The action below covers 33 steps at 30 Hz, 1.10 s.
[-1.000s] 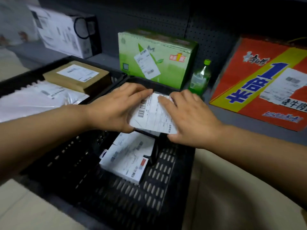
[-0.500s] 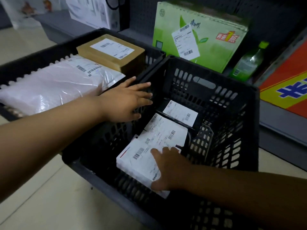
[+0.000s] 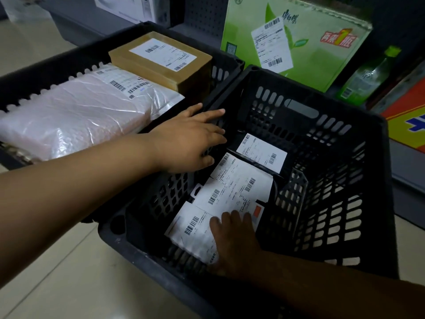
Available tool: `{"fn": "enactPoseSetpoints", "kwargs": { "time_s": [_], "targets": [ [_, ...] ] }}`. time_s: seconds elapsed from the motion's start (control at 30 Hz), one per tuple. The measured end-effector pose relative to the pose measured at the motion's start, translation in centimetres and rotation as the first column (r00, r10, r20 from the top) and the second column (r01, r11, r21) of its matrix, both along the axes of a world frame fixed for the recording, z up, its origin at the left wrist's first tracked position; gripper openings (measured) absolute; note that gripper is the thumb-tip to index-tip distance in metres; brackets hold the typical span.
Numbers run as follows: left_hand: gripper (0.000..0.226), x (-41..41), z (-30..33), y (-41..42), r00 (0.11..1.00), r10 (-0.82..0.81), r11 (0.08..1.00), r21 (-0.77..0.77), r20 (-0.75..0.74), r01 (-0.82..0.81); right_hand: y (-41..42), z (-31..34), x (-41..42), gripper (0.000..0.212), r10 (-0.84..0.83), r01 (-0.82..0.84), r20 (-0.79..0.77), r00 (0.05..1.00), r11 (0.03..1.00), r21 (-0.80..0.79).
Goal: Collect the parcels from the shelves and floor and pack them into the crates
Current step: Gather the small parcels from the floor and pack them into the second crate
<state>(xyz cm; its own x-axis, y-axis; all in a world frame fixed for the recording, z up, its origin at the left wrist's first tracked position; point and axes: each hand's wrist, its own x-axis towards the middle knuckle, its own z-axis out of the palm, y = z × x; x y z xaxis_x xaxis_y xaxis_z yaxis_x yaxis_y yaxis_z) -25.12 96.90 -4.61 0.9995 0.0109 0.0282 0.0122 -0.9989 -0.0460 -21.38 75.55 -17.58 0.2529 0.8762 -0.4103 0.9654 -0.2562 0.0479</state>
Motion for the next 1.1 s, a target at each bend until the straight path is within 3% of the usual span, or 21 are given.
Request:
{"fn": "enactPoseSetpoints", "kwargs": {
  "time_s": [0.2, 0.27, 0.33, 0.4, 0.47, 0.67, 0.77, 0.87, 1.1],
  "targets": [
    [0.058, 0.0, -0.1, 0.0, 1.000, -0.004, 1.000, 0.017, 0.015, 0.004, -0.3, -0.6, 0.3, 0.113, -0.055, 0.055, -0.001, 0.998, 0.993, -0.103],
    [0.058, -0.1, -0.1, 0.0, 1.000, -0.004, 1.000, 0.019, 0.014, 0.004, -0.5, -0.4, 0.0, 0.119, -0.145, 0.140, -0.016, 0.989, 0.972, -0.189],
    [0.059, -0.1, -0.1, 0.0, 1.000, -0.002, 1.000, 0.014, 0.016, 0.001, -0.9, 0.0, -0.1, 0.127, -0.377, 0.342, -0.083, 0.923, 0.898, -0.277],
    [0.059, -0.1, 0.0, 0.0, 1.000, 0.003, 1.000, 0.004, 0.016, -0.003, -1.1, 0.4, -0.2, 0.133, -0.601, 0.529, -0.167, 0.782, 0.781, -0.331],
    [0.059, -0.1, 0.1, -0.1, 1.000, 0.004, 1.000, -0.002, 0.012, -0.004, -1.1, 0.7, -0.4, 0.133, -0.676, 0.590, -0.217, 0.704, 0.728, -0.349],
    [0.056, -0.1, 0.3, -0.2, 1.000, 0.009, 1.000, 0.006, 0.007, -0.009, -0.9, 0.6, -0.8, 0.136, -0.610, 0.531, -0.237, 0.756, 0.784, -0.321],
    [0.056, -0.1, 0.3, -0.3, 1.000, 0.007, 1.000, 0.019, 0.001, -0.007, -0.8, 0.7, -0.9, 0.131, -0.502, 0.452, -0.207, 0.840, 0.858, -0.244],
    [0.056, -0.1, 0.3, -0.2, 1.000, 0.012, 1.000, 0.021, 0.000, -0.012, -0.5, 0.6, -1.0, 0.128, -0.416, 0.361, -0.163, 0.895, 0.889, -0.282],
    [0.055, -0.2, 0.3, -0.3, 1.000, 0.013, 1.000, 0.015, 0.010, -0.013, -0.7, 0.2, -0.2, 0.128, -0.453, 0.400, -0.146, 0.879, 0.870, -0.288]
  ]
}}
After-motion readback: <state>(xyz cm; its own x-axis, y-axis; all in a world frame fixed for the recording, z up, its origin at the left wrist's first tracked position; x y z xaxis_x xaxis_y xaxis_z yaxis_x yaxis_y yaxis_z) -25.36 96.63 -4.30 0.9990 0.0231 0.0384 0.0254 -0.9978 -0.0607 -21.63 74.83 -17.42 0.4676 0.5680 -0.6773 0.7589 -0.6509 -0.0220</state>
